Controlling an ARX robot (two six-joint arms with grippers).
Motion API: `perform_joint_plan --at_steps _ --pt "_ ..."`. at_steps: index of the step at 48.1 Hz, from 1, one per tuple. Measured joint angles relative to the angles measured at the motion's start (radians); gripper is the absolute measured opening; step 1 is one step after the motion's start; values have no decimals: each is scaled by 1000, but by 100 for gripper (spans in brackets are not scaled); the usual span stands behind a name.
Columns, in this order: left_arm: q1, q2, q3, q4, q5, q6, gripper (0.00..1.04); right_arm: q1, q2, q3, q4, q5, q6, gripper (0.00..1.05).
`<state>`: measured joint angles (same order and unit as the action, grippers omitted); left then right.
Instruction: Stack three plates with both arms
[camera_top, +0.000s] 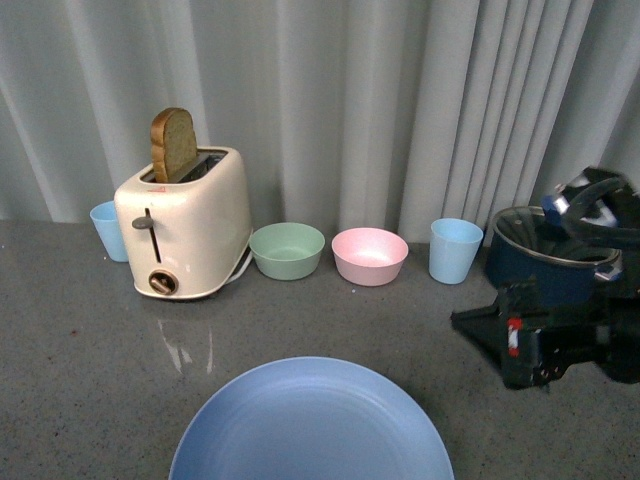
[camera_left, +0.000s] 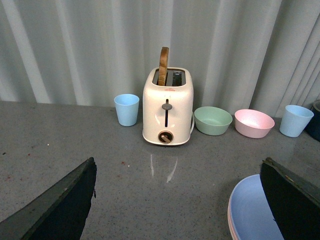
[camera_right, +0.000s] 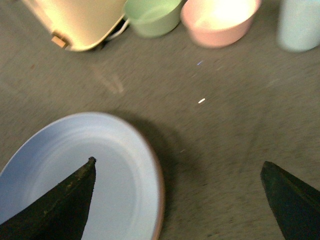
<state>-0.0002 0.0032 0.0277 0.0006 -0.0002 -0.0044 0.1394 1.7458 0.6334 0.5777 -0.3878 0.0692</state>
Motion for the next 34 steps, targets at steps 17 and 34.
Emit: perform_joint_plan --at_steps 17,34 --pt "0 -1 0 0 0 0 98 17 42 -206 626 476 -50 72" --pt "0 -1 0 0 0 0 98 -54 -317 -475 670 464 -70 3"
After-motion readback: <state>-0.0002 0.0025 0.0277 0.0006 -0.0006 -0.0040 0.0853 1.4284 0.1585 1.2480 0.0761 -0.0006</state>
